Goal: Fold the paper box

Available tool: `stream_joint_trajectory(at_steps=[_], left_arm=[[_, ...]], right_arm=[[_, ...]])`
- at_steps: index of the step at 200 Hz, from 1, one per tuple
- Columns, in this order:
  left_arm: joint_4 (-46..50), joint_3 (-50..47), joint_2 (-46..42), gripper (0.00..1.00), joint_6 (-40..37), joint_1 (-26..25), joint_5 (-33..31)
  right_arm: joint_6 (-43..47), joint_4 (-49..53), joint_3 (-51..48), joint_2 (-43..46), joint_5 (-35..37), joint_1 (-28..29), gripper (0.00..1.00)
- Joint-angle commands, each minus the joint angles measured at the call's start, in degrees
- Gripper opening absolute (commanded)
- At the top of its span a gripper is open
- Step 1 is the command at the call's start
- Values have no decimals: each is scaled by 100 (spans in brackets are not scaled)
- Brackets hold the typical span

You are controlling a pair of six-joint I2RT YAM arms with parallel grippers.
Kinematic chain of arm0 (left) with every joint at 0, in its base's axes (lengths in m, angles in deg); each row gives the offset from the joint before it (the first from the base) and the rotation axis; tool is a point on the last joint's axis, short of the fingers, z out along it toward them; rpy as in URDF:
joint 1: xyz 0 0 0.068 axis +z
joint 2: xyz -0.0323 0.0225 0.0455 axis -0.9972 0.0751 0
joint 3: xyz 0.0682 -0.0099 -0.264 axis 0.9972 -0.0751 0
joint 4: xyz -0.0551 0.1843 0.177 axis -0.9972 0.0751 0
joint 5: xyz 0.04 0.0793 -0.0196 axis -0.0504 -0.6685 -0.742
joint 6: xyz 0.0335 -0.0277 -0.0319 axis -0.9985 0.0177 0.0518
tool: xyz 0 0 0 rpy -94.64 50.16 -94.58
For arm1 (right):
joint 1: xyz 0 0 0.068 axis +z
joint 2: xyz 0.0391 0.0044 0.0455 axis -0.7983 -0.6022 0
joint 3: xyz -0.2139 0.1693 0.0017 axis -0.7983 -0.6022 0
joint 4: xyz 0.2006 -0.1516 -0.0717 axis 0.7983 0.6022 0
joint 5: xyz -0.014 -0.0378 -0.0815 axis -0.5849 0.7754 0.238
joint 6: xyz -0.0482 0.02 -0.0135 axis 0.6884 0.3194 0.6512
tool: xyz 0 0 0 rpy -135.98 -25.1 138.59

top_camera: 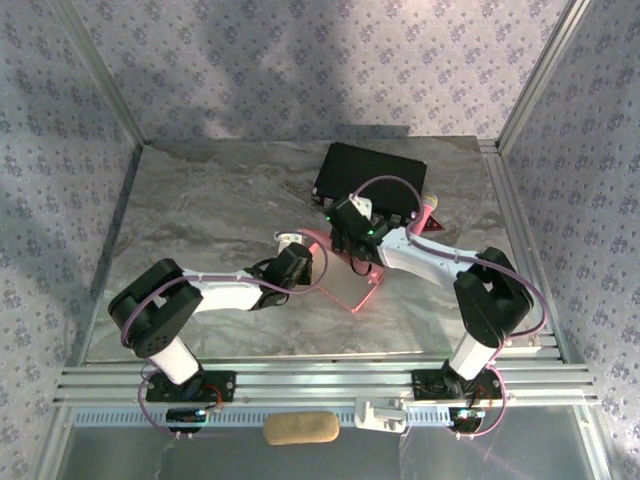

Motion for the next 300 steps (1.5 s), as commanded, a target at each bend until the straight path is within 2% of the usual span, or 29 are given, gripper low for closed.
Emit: stream_joint_trajectory(at_steps=[1, 51, 120, 148, 169, 183, 205, 221, 240, 255, 280, 300], left_arm=[[-79, 64, 5, 5, 82, -32, 69], [-211, 59, 103, 5, 177, -49, 78], [-261, 31, 2, 5, 254, -144, -45], [-8, -46, -363, 13, 483, -207, -325], [191, -162, -770, 23, 720, -221, -419], [455, -237, -1071, 28, 1031, -225, -562], [1026, -357, -1654, 31, 1568, -223, -814], [1476, -426, -2228, 39, 2016, -225, -951], [1647, -402, -2882, 55, 2218, -234, -684], [1866, -144, -3132, 63, 2287, -234, -279], [2233, 424, -2967, 66, 2434, -235, 386], [2036, 483, -2702, 66, 2676, -222, 761]], right_arm=[[214, -112, -80, -117, 495, 108, 24], [311, -573, -387, -341, 547, 224, 23], [483, -595, -288, -543, 503, 229, 23], [489, -605, -298, -560, 538, 216, 23], [482, -591, -281, -553, 556, 202, 23], [491, -601, -263, -551, 539, 203, 22], [492, -572, -198, -586, 527, 202, 22], [483, -576, -208, -586, 530, 202, 22], [465, -560, -226, -560, 538, 206, 22], [456, -561, -246, -522, 538, 205, 22], [447, -551, -246, -509, 545, 204, 22], [425, -543, -232, -513, 525, 200, 22]])
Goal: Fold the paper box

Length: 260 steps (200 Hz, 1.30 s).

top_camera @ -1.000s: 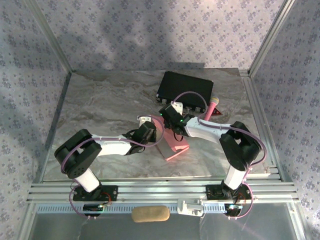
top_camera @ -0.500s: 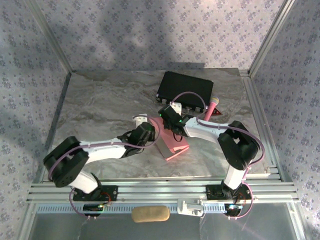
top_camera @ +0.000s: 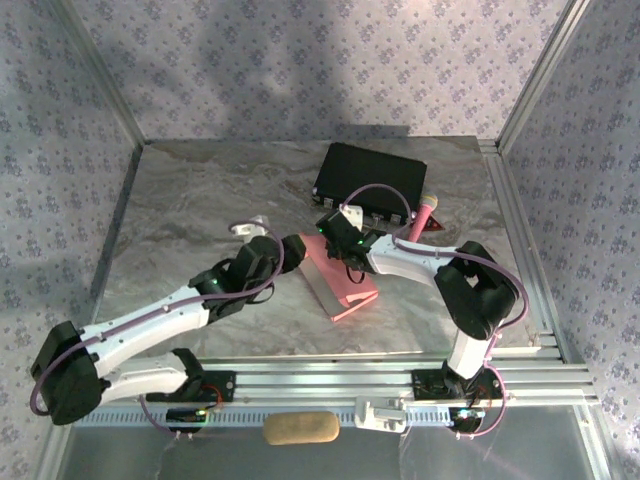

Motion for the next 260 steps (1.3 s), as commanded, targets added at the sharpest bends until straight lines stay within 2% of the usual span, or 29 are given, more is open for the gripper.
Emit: stream_joint_trajectory(at_steps=[1, 52, 130, 168, 200, 216, 236, 260], left_arm=[[149, 218, 263, 66, 403, -32, 679], [-239, 365, 1232, 66, 553, -14, 1214], [-399, -257, 1803, 59, 851, 51, 1048], [-598, -488, 1733, 59, 1001, 42, 912], [-367, -369, 1320, 60, 876, 46, 826], [52, -240, 996, 62, 681, 53, 683], [585, -45, 634, 64, 273, 231, 700], [847, 229, 489, 64, -345, 1038, 1619]], right_arm=[[-1, 146, 76, -53, 138, 0, 22], [23, 180, 87, -30, 132, -10, 22], [87, 310, 141, 116, 41, -117, 22], [70, 486, 100, 441, 96, -138, 22], [-68, 728, -206, 1109, 180, -158, 24], [-340, 1024, -463, 1520, 163, -170, 27], [-903, 1409, -939, 2124, -75, -159, 36], [-1784, 1442, -1785, 2948, -689, -162, 46]])
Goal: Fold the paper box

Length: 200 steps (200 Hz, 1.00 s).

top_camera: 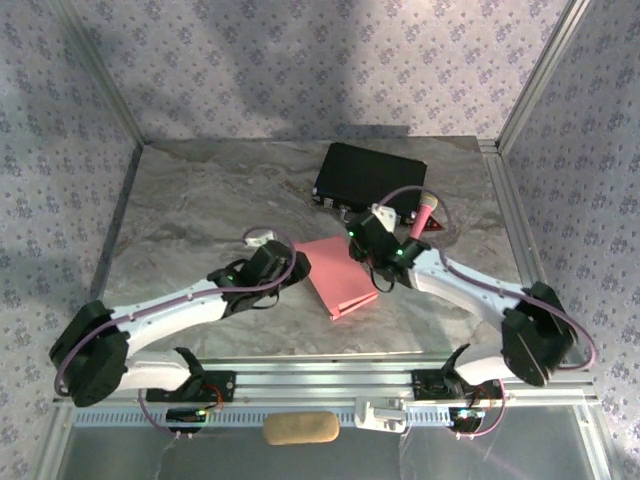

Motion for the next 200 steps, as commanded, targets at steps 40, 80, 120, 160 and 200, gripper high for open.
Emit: stream_joint_trajectory(at_steps=[40, 80, 120, 160, 200], left_arm=[[1906, 2284, 855, 65, -2485, 1653, 1470], [2355, 3497, 2519, 62, -3595, 1757, 2035], [1890, 3277, 3125, 61, -3703, 1742, 2487], [1468, 2611, 2922, 60, -3423, 1747, 2415], [970, 1753, 2301, 59, -2849, 1791, 2423]], right_arm=[[-2343, -485, -1850, 1568, -1475, 77, 58], [-3367, -1531, -2320, 1392, -1817, 239, 75], [-3819, -2389, -2502, 746, -2162, 249, 77], [-3777, -2682, -2493, 264, -2288, 55, 75], [-2405, -2085, -1628, -59, -2800, -825, 71]])
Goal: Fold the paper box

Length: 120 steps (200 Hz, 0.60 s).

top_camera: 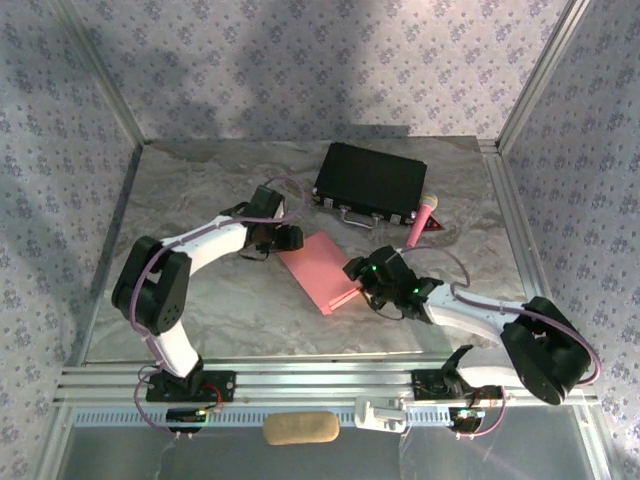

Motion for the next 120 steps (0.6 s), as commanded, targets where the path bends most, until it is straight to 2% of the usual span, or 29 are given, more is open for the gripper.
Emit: stream_joint_trajectory(at_steps=[1, 28, 50, 78, 120], left_arm=[[-237, -413, -419, 59, 400, -65, 284], [-693, -1123, -795, 57, 981, -92, 275], [-1493, -1859, -1184, 57, 1571, -120, 351], [-1829, -2298, -1601, 57, 2047, -298, 234], [-1721, -2491, -2115, 60, 2232, -428, -20]], right_arm=[[991, 577, 623, -399, -380, -473, 71], [1965, 985, 1798, -1318, -1257, -989, 68], [2773, 1563, 2675, -1945, -1618, -1237, 65], [3422, 2219, 2914, -1912, -1280, -1379, 65], [3720, 2403, 2272, -1335, -807, -1420, 65]])
